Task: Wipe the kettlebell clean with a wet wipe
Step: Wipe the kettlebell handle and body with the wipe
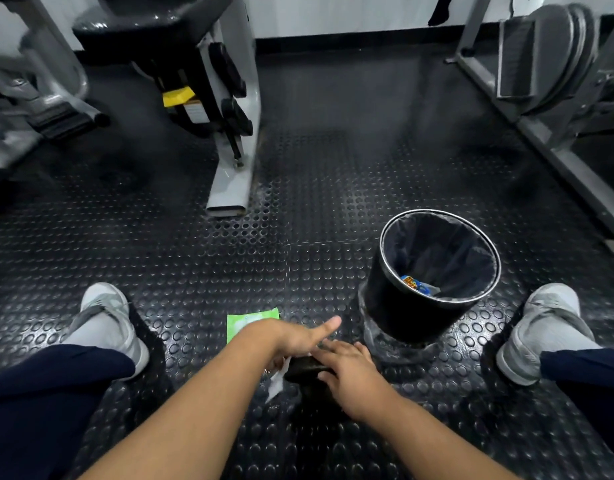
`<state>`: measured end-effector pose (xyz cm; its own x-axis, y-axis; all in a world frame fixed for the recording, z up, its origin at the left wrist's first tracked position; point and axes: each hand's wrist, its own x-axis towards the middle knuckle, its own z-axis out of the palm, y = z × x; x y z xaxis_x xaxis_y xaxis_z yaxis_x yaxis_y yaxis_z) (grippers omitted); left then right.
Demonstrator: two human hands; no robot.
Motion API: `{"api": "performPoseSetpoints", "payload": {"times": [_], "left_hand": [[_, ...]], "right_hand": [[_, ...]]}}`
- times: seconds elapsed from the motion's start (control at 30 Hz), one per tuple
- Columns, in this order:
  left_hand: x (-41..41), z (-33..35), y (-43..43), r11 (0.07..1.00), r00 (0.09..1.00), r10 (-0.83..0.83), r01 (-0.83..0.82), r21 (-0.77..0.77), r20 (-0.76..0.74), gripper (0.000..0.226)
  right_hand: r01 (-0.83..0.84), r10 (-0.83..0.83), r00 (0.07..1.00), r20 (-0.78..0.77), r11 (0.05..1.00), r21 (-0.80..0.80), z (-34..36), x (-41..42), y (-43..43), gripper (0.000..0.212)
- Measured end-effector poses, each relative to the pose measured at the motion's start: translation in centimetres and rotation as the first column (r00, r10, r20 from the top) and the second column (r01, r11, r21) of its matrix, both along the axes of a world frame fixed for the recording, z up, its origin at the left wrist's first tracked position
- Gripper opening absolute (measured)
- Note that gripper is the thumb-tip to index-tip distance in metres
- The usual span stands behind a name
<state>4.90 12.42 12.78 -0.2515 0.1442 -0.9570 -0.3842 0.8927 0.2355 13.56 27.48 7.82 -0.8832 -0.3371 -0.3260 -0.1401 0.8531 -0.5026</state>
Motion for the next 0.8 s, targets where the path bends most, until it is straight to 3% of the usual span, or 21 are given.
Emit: {"api": "performPoseSetpoints", "payload": {"times": [0.13,0.27,0.43,0.6,0.73,0.8], "left_hand": [[0.1,-4.3,-0.2,0.995,0.996,0.080,-0.077,0.063,-0.039,0.127],[1.0,-6.1,-1.0,0.982,0.986,0.136,-0.121,0.145,-0.099,0.099],[1.3,-1.6,-1.2,0.991,0.997,0.071,-0.067,0.117,-0.025,0.111],[-0.4,1.9,-1.1,0.999,0.999,0.011,-0.013,0.036,0.034,0.145],[-0.4,0.6,0.1,1.000,0.999,-0.016,0.016,0.014,0.034,0.153],[-0.3,-2.0,0.2,0.999,1.000,0.009,-0.010,0.040,0.019,0.140]], "right_hand": [[0.005,-0.005,1.000,-0.010,1.000,-0.023,0.0,-0.4,-0.1,0.047],[0.002,-0.002,1.000,-0.006,1.000,-0.009,-0.4,-0.3,0.0,0.046],[0.006,-0.006,1.000,0.006,1.000,-0.019,-0.4,-0.3,0.1,0.052],[-0.001,0.001,1.000,0.001,1.000,0.000,-0.3,-0.2,0.1,0.054],[-0.006,0.006,1.000,-0.002,1.000,-0.012,-0.5,-0.2,0.1,0.052],[-0.003,0.003,1.000,-0.001,1.000,-0.031,-0.5,-0.3,0.1,0.046]]}}
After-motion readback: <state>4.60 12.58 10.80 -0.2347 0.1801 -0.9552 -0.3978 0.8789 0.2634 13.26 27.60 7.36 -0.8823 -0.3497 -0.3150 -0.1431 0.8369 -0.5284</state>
